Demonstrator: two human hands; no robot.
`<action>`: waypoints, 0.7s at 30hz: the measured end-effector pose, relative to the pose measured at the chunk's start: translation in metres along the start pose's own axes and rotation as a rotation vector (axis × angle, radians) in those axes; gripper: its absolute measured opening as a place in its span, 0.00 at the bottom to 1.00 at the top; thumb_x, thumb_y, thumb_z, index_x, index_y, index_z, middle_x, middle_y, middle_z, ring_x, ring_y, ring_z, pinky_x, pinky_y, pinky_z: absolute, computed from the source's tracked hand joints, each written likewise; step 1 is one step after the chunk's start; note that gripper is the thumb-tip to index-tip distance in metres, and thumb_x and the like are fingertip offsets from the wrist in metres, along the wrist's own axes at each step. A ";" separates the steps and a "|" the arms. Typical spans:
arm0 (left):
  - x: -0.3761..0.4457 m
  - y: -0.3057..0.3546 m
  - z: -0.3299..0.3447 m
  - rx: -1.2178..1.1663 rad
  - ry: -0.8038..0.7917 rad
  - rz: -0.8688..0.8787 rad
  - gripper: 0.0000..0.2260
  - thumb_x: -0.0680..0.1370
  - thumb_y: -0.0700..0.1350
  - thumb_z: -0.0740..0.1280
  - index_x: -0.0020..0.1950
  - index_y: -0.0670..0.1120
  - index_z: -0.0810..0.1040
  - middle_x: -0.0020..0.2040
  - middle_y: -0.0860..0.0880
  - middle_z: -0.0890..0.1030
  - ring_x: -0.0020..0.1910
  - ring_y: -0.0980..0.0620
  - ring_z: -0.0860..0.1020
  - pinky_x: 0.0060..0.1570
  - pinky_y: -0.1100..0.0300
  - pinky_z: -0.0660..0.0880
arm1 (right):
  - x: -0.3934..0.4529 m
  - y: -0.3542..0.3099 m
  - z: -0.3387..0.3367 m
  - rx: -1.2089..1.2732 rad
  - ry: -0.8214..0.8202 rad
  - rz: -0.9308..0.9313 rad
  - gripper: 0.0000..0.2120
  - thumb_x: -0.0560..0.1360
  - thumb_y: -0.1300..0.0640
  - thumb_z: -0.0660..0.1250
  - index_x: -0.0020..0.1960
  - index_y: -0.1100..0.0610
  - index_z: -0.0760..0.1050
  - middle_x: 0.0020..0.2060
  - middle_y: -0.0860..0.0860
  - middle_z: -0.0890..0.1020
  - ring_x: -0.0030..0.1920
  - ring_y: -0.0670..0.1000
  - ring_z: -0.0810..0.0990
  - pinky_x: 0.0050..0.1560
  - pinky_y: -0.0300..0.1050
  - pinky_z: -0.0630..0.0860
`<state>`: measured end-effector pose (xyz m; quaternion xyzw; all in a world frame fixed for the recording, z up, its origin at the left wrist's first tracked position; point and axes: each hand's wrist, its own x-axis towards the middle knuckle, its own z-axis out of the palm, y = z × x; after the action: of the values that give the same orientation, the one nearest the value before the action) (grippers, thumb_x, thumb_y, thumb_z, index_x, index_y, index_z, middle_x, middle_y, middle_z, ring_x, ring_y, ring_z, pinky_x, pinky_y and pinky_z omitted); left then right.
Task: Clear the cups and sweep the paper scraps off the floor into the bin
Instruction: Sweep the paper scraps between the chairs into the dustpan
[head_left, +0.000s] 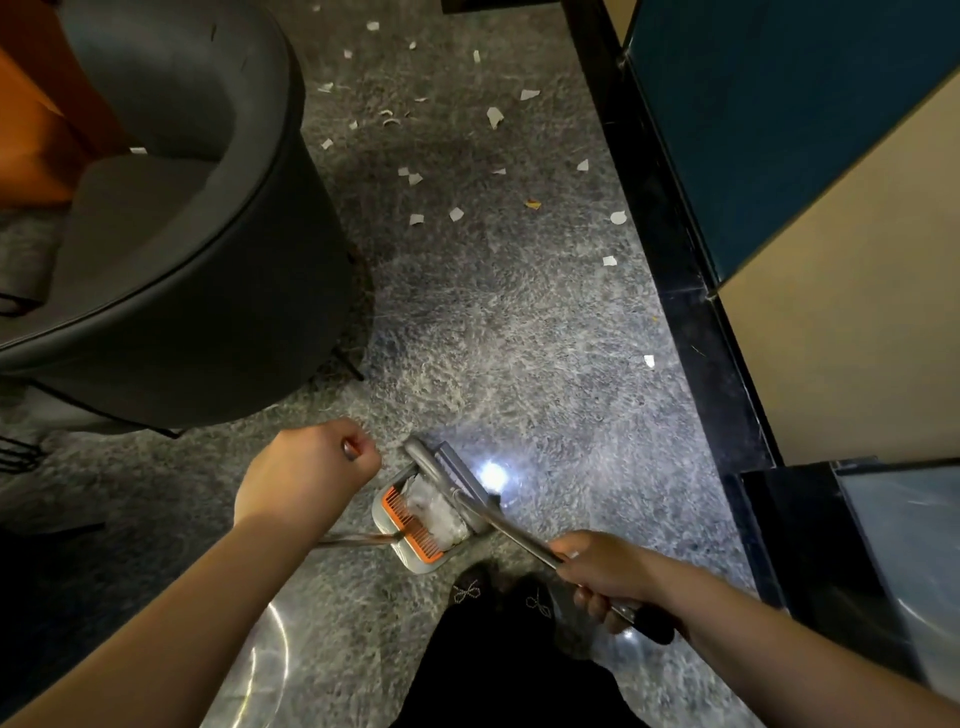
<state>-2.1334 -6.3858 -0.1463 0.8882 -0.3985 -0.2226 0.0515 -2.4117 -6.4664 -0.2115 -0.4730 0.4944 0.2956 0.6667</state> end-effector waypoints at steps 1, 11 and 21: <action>0.001 -0.002 -0.004 -0.020 0.004 0.001 0.06 0.74 0.50 0.65 0.38 0.55 0.78 0.31 0.52 0.79 0.32 0.51 0.77 0.33 0.58 0.74 | -0.006 -0.003 0.001 0.020 0.013 0.008 0.16 0.80 0.65 0.50 0.65 0.65 0.67 0.29 0.54 0.69 0.17 0.43 0.68 0.18 0.32 0.65; 0.021 0.016 -0.030 -0.124 0.021 0.116 0.06 0.75 0.48 0.68 0.38 0.52 0.80 0.31 0.51 0.79 0.34 0.50 0.78 0.35 0.56 0.75 | -0.043 -0.016 -0.017 0.258 0.227 -0.074 0.13 0.81 0.65 0.54 0.63 0.61 0.69 0.27 0.53 0.67 0.16 0.43 0.65 0.18 0.31 0.63; 0.079 0.109 -0.031 -0.135 0.097 0.267 0.07 0.76 0.48 0.68 0.37 0.54 0.79 0.29 0.53 0.78 0.31 0.52 0.78 0.34 0.55 0.76 | -0.063 -0.013 -0.119 0.688 0.355 -0.101 0.07 0.82 0.61 0.54 0.53 0.50 0.67 0.25 0.52 0.66 0.17 0.44 0.61 0.21 0.29 0.61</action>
<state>-2.1489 -6.5200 -0.1173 0.8316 -0.4942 -0.1970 0.1595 -2.4672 -6.5767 -0.1561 -0.2895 0.6483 -0.0070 0.7041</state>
